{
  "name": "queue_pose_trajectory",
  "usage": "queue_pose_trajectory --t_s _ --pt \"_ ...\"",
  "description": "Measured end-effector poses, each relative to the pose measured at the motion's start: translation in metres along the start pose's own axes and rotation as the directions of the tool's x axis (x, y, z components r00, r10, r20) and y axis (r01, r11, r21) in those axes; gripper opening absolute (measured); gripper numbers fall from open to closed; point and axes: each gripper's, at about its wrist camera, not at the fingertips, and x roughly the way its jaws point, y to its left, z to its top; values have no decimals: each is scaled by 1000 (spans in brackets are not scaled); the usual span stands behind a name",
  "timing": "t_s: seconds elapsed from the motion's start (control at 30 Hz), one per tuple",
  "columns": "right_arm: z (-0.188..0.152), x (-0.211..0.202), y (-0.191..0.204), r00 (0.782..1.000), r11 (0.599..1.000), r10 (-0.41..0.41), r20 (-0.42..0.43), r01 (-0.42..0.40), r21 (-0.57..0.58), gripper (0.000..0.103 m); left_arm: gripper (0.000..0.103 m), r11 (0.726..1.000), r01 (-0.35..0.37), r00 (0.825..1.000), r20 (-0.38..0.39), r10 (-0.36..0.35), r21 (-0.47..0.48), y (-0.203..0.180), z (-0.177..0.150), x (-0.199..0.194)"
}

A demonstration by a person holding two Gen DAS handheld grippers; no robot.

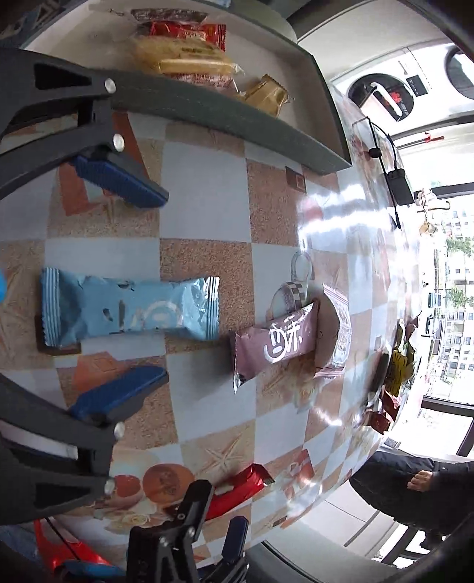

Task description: Organize snacks

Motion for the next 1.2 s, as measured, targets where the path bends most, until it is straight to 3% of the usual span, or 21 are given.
queue_pose_trajectory --t_s 0.07,0.1,0.13,0.7,1.2 --pt "1 9 -1 1000 1000 4 -19 -4 18 95 103 1000 -2 1000 9 2 -1 -4 0 3" --pt "1 11 -2 1000 1000 -8 -13 8 22 102 103 1000 -4 1000 15 4 1 -6 0 4" --pt "0 13 -2 1000 1000 -13 -9 13 24 102 103 1000 -3 1000 15 3 1 -7 0 4" --pt "-9 10 -1 994 1000 0 112 0 4 103 103 999 19 991 135 -23 33 -10 -4 3" --pt "-9 10 -1 993 1000 1 115 -2 4 103 103 1000 7 987 158 -10 20 -11 -9 2"
